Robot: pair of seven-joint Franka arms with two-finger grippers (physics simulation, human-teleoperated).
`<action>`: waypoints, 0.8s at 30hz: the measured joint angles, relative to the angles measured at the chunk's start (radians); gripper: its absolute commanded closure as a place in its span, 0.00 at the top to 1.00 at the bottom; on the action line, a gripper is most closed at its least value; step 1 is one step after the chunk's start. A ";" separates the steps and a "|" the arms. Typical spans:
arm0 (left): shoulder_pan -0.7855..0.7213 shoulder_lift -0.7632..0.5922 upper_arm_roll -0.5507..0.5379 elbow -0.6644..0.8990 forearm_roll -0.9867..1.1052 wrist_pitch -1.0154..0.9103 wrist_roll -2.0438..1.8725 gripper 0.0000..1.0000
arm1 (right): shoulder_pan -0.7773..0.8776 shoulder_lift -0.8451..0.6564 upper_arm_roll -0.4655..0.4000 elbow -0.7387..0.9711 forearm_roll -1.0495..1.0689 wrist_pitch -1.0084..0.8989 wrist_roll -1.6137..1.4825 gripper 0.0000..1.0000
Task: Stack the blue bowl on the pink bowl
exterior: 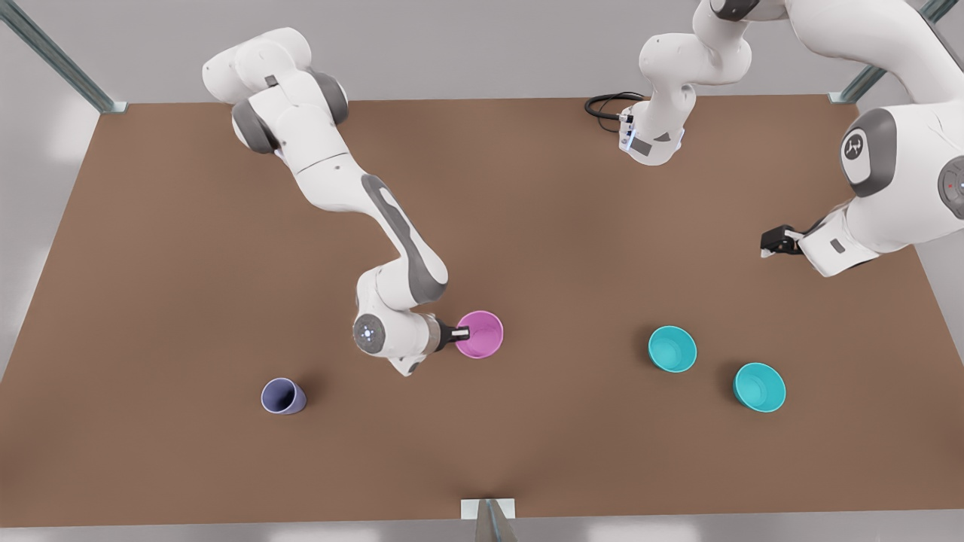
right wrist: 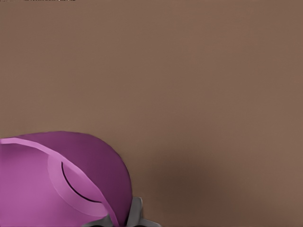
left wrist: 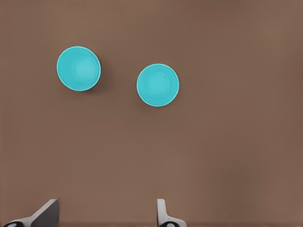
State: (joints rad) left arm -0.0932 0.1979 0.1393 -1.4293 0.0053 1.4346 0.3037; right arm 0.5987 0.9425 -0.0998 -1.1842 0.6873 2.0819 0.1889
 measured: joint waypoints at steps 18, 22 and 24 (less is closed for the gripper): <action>0.098 0.353 0.005 -0.152 -0.180 0.359 -0.016 1.00 | -0.418 -0.219 -0.035 0.062 -0.119 -0.307 0.221 1.00; 0.088 0.375 0.004 -0.234 -0.241 0.498 -0.019 1.00 | -0.548 -0.223 -0.039 0.145 -0.373 -0.520 0.133 1.00; 0.074 0.391 0.002 -0.245 -0.254 0.540 -0.020 1.00 | -0.534 -0.299 -0.041 0.205 -0.525 -0.585 0.077 1.00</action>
State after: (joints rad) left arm -0.0197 0.5892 0.1418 -1.6745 -0.2488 1.9742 0.2841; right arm 0.0651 0.6438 -0.1405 -0.9791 0.1625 1.4973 0.2655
